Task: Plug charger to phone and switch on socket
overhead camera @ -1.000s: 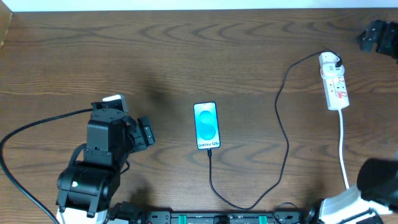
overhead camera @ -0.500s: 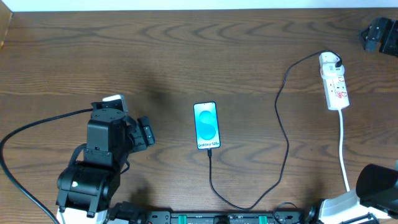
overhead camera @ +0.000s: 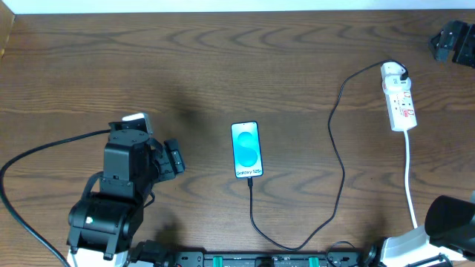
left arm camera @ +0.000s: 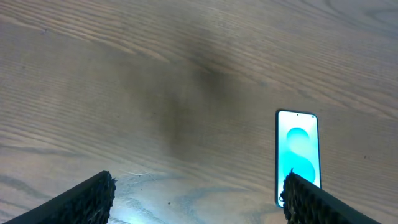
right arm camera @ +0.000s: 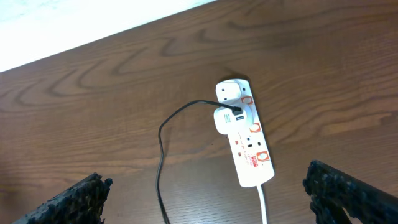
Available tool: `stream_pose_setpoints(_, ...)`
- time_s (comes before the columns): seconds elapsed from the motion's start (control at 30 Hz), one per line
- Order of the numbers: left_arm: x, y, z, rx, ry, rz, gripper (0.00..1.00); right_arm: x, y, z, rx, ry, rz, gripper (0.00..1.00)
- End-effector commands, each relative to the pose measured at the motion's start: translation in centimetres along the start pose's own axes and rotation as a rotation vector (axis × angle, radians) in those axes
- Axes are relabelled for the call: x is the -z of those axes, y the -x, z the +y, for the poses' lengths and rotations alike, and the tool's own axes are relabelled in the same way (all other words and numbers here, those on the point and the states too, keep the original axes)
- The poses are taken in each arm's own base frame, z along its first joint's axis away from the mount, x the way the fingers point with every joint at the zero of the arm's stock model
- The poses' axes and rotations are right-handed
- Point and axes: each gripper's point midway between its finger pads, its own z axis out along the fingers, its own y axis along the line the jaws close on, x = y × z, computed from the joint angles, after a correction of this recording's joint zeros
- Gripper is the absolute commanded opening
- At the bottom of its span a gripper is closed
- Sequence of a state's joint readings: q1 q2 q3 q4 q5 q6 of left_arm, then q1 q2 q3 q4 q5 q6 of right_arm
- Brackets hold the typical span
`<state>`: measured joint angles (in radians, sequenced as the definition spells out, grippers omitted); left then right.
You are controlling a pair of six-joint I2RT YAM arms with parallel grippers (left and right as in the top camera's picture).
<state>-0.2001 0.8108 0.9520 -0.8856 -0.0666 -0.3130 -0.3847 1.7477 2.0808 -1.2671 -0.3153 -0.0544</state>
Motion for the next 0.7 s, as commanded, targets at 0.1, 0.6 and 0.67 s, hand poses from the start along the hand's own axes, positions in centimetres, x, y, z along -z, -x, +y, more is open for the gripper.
stream_pose_setpoints(0.1,1.1,-1.3,1.0,-0.007,-0.002,-0.052,0.86,0.1,0.1,0.2,-0.012,0.008,-0.003,0.99)
stream_pose_setpoints(0.6,1.4,-2.8,3.8,0.106,-0.063,-0.426,0.86,0.1,0.1,0.2,-0.012,0.008,-0.003,0.99)
stream_pose_setpoints(0.67,1.3,-2.4,4.0,0.122,-0.071,-0.486,0.86,0.1,0.1,0.2,-0.012,0.008,-0.003,0.99)
